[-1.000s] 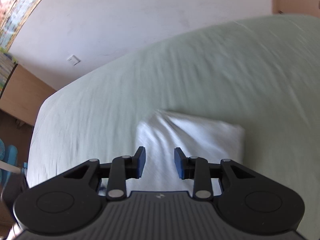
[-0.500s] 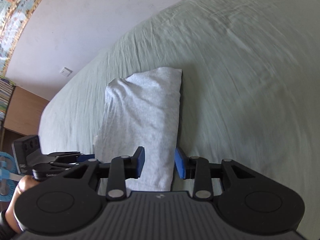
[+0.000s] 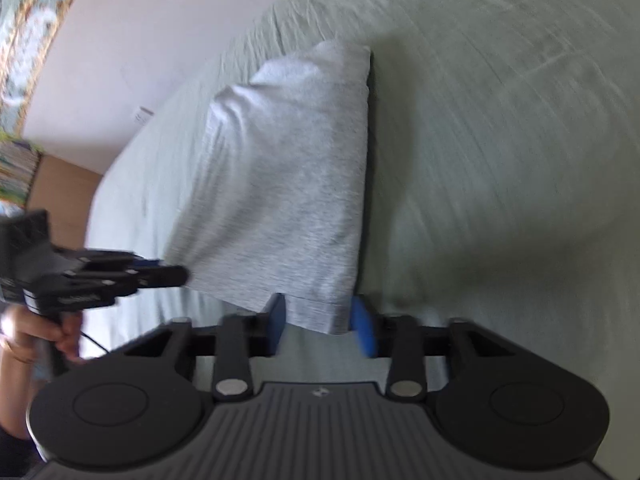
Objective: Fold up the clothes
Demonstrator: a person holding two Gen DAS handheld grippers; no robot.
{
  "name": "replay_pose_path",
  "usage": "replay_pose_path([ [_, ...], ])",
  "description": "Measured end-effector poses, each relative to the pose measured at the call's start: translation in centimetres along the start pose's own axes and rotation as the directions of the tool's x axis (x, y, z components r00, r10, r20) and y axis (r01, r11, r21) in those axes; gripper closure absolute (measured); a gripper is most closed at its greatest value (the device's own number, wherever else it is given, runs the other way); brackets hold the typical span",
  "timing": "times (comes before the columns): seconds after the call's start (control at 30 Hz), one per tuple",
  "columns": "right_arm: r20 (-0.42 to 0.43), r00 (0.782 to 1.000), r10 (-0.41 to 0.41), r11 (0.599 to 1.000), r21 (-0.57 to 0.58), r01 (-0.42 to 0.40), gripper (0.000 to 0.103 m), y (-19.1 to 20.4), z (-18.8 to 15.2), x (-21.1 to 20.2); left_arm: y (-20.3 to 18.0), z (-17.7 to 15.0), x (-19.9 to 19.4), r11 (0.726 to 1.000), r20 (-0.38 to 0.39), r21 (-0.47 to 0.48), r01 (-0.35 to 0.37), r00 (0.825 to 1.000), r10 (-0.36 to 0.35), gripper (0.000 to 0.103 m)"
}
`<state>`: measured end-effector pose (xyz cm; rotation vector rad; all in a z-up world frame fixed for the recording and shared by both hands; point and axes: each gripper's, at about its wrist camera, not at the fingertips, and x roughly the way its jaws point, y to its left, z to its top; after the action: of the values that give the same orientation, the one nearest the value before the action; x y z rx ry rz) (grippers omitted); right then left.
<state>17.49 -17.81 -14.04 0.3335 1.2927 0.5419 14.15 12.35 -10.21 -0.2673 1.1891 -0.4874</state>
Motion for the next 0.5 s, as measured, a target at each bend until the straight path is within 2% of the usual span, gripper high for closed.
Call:
replay_pose_path([
  [0.1,0.004,1.000,-0.005,1.000,0.018,0.005,0.101,-0.7,0.1,-0.5,-0.7,-0.4,0.7,0.999,-0.036,0.005,-0.038,0.999,0.039,0.093],
  [0.2,-0.013,0.999,-0.037,0.999,0.030,0.038,0.101,-1.1,0.2,0.2,-0.2,-1.0,2.6,0.994,-0.094,-0.003,-0.113,0.989,0.112,0.092],
  [0.27,-0.035,0.998,-0.059,0.998,0.028,0.060,0.097,-1.1,0.1,0.9,0.1,-1.1,3.2,0.991,-0.101,-0.017,-0.133,0.986,0.131,0.091],
  [0.3,-0.037,0.998,-0.052,0.998,0.030,0.053,0.093,-1.1,0.2,0.7,0.1,-1.1,3.2,0.989,-0.105,-0.019,-0.143,0.985,0.141,0.088],
  [0.33,-0.039,0.998,-0.044,0.998,0.031,0.046,0.078,-1.1,0.3,0.6,0.0,-0.9,2.5,0.988,-0.111,0.001,-0.154,0.982,0.153,0.084],
  [0.37,-0.021,0.999,-0.030,0.999,0.032,0.030,0.064,-1.0,0.7,-0.1,-0.2,-0.7,1.8,0.986,-0.114,0.020,-0.164,0.980,0.166,0.074],
  [0.43,0.082,0.997,-0.016,1.000,0.020,0.015,0.055,-0.6,2.6,-2.3,-0.9,-0.1,-0.4,0.975,-0.059,0.085,-0.203,0.976,0.208,0.065],
  [0.5,0.144,0.989,-0.016,1.000,0.012,0.014,0.055,0.0,4.7,-3.0,-0.9,1.4,-2.6,0.967,0.022,0.101,-0.235,0.972,0.234,0.051],
])
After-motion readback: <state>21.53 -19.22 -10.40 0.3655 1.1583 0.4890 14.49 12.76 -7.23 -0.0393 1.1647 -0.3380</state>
